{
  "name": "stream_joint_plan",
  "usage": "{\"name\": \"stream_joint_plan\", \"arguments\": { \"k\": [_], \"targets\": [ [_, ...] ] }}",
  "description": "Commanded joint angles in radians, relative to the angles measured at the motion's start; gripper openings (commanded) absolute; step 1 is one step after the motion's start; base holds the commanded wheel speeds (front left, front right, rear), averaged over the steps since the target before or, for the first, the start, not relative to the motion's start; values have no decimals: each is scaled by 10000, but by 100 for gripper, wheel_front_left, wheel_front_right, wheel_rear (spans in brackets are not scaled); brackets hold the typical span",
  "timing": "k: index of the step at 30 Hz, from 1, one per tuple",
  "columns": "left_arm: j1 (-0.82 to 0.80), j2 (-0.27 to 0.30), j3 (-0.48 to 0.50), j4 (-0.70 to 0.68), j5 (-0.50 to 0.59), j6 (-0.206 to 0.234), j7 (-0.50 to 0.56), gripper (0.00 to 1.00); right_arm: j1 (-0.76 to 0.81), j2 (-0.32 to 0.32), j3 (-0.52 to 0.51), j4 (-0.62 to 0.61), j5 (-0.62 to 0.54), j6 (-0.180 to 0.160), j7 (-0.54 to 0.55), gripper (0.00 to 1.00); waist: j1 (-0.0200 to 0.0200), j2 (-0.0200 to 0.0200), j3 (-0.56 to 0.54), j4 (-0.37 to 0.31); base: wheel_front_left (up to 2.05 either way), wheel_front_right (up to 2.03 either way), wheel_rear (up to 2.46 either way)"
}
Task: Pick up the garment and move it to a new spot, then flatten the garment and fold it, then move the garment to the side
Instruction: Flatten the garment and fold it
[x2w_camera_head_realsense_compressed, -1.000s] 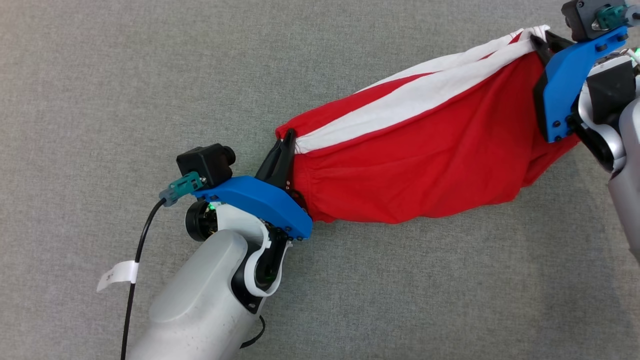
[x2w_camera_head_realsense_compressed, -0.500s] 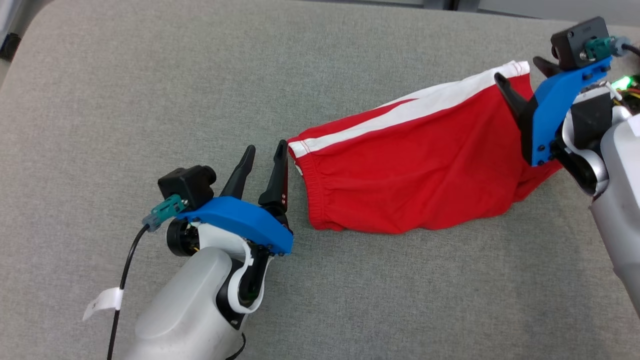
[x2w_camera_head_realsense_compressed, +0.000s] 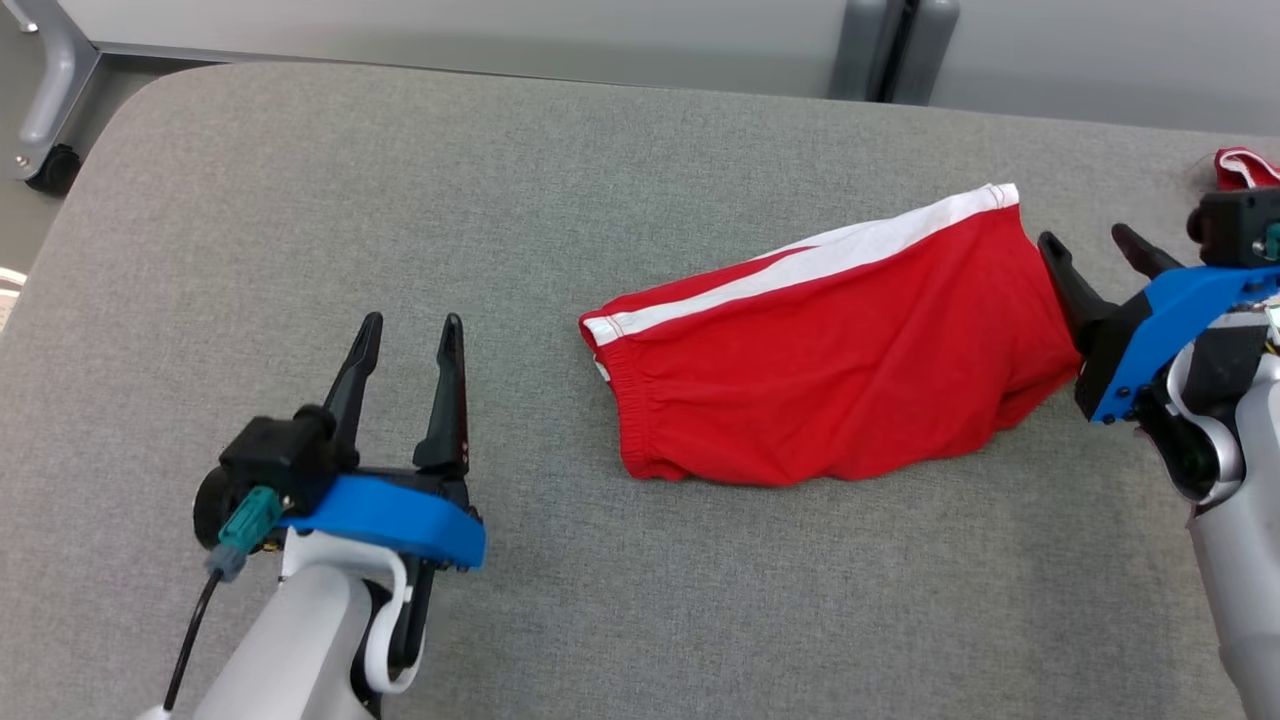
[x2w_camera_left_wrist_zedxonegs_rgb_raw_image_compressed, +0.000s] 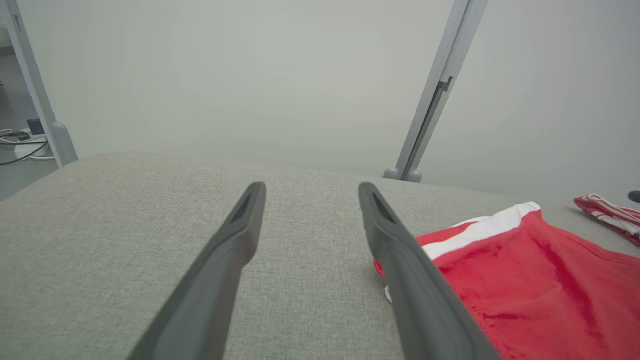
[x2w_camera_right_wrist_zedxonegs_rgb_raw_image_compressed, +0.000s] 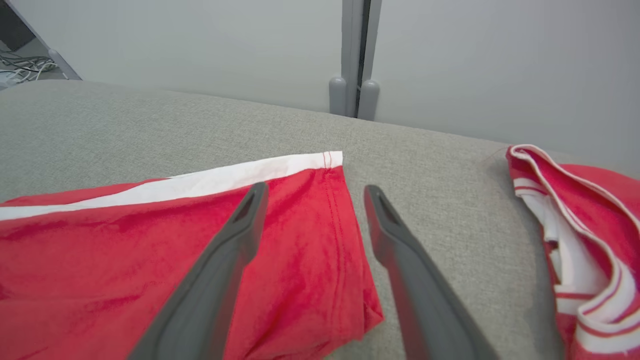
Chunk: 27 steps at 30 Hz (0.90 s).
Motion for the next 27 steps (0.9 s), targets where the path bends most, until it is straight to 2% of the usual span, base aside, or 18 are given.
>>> {"name": "stream_joint_plan", "arguments": {
  "k": [1,7,10,15,27],
  "targets": [
    [273,7,280,-205,457,-167,-39,100,233,150,-265,-31,-103,2,-101,100,2,2,30,5,0,0,0],
    [964,-164,1387,-671,1573,-965,-41,100,-153,602,-1358,173,-768,3,88,100,2,2,530,106,0,0,0],
    [1028,-374,1786,-763,1962,-1247,-42,100,-390,785,-1953,482,-1218,3,178,100,2,2,783,288,0,0,0],
    [921,-621,2131,-782,2554,-1664,-42,100,-682,859,-2333,1088,-1902,3,-23,100,2,2,1143,634,0,0,0],
    [1100,-1103,2677,-794,3123,-2030,-43,100,-832,827,-3006,2441,-2868,-1,-568,100,2,2,1407,997,0,0,0]
  ]
}}
